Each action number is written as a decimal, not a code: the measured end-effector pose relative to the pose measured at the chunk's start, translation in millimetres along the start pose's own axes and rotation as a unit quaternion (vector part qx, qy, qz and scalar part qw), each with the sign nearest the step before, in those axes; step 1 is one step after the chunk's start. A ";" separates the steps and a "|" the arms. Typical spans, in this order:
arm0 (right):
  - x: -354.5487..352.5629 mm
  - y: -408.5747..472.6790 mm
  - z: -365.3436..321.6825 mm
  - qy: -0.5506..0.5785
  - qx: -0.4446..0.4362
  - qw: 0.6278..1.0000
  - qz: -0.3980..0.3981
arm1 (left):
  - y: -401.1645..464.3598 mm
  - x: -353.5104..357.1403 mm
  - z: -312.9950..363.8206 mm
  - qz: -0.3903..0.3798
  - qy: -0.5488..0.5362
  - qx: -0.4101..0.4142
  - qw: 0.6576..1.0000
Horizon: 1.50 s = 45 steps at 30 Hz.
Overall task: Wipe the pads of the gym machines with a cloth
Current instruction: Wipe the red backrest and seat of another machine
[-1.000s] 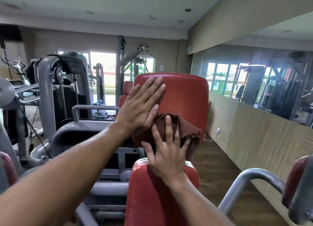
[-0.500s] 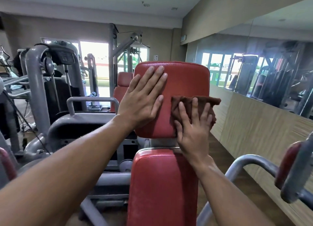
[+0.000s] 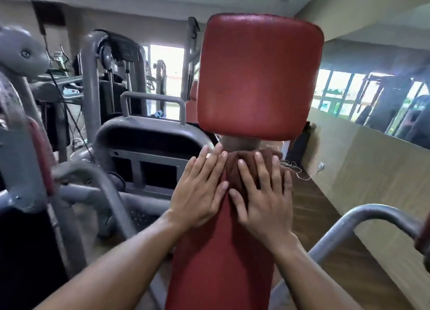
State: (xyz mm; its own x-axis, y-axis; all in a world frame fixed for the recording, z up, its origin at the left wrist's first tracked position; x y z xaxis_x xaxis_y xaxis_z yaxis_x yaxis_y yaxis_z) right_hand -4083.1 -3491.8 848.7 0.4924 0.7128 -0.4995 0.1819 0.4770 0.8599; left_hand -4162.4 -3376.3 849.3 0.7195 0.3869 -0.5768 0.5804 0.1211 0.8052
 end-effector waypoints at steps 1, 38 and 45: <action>4.9 -10.3 0.4 0.004 0.006 1.000 0.004 | -3.2 2.4 1.0 0.014 0.002 -0.009 1.000; 22.6 -21.9 -6.8 -0.017 0.075 0.991 0.106 | -111.6 60.9 11.4 0.213 0.019 0.029 0.976; 23.4 2.8 -38.4 0.004 0.041 0.996 0.084 | -114.7 61.7 11.6 0.217 0.016 0.017 0.976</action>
State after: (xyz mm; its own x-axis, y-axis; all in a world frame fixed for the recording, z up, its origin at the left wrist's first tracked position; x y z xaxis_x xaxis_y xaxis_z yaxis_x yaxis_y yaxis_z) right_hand -4103.8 -3454.1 835.4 0.5146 0.7836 -0.3481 0.1667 0.3068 0.9371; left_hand -4180.2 -3377.0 719.7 0.8887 0.4227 -0.1774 0.2359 -0.0897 0.9676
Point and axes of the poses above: each hand's wrist, its own y-axis towards the middle knuckle, its own x-axis out of the palm, z = x × y, the point moved 8 cm from there along y, towards the middle knuckle, and after that the axes turned 6 degrees about y, right-handed, at the moved point
